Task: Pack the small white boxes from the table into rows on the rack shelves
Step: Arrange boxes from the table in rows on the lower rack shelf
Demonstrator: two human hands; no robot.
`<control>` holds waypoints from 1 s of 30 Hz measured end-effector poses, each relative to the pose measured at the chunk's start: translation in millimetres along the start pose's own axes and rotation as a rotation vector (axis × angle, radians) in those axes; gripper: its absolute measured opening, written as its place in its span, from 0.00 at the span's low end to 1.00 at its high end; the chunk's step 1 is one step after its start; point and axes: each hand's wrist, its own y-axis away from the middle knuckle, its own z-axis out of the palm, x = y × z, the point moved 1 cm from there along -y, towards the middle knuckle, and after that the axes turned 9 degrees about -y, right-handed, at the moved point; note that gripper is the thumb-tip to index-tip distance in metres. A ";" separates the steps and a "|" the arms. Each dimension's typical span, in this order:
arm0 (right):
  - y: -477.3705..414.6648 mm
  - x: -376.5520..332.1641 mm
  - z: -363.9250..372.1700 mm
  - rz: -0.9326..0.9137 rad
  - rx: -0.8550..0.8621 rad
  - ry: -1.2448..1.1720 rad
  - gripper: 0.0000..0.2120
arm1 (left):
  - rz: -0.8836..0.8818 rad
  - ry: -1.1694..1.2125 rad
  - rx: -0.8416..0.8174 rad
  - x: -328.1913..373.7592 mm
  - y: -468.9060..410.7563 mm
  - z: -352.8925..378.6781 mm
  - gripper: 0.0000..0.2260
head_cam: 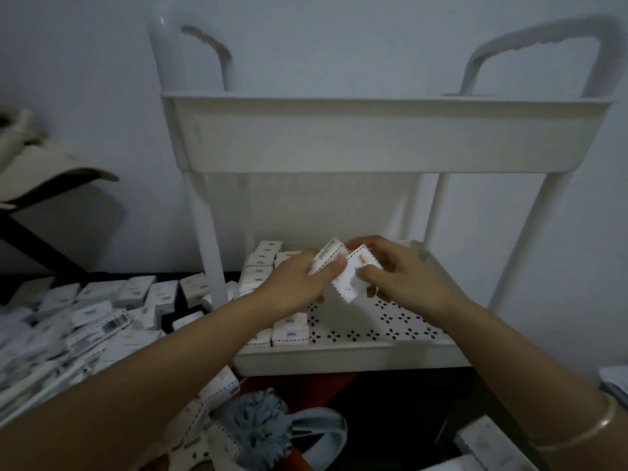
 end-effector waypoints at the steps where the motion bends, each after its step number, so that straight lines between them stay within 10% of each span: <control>1: -4.1 -0.1 -2.1 0.003 -0.009 0.007 0.16 | 0.006 0.007 -0.002 -0.8 -2.3 -0.4 0.20; 8: -38.0 23.6 -10.4 0.032 0.051 0.044 0.18 | -0.218 0.040 0.354 1.2 -42.1 -17.2 0.13; 12: -65.4 49.7 -8.6 0.106 0.158 0.037 0.22 | -0.167 -0.317 0.456 0.0 -76.7 -39.9 0.09; 30: -137.4 68.6 11.4 -0.146 0.240 0.454 0.16 | -0.067 -1.217 -0.150 -18.9 -118.2 -49.5 0.19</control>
